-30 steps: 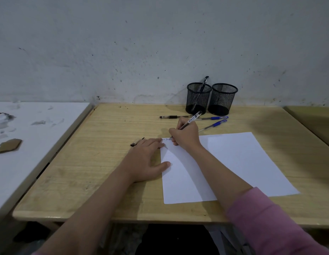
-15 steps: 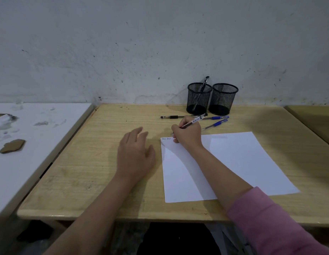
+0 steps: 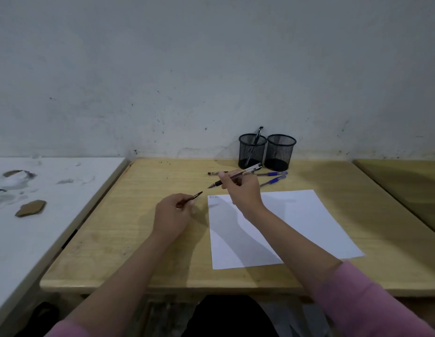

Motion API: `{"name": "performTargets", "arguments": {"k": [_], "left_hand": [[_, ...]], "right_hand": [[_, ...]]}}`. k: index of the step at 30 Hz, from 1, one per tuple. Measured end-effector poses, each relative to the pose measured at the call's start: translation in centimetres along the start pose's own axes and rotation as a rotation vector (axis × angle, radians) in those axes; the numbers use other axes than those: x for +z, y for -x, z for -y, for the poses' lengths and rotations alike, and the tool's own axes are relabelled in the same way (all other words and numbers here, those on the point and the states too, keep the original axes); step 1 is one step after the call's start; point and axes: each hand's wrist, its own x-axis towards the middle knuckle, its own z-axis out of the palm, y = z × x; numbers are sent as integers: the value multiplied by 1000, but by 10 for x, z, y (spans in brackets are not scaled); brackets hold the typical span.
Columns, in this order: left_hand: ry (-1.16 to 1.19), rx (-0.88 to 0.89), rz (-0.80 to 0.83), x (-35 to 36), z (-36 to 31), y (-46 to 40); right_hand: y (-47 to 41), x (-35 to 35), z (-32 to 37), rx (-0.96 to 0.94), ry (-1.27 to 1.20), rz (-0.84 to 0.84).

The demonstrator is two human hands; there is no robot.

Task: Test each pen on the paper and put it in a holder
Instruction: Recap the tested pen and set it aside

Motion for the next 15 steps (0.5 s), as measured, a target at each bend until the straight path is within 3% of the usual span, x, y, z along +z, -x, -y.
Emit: {"name": "performTargets", "arguments": {"k": [5,15], "left_hand": [[378,-77,103,-7,-37,15],[372,-1,204,-19,-76,26]], "right_hand": [[18,-6,18,-26,-12,36],[40,-25,50,-87,-28,105]]}}
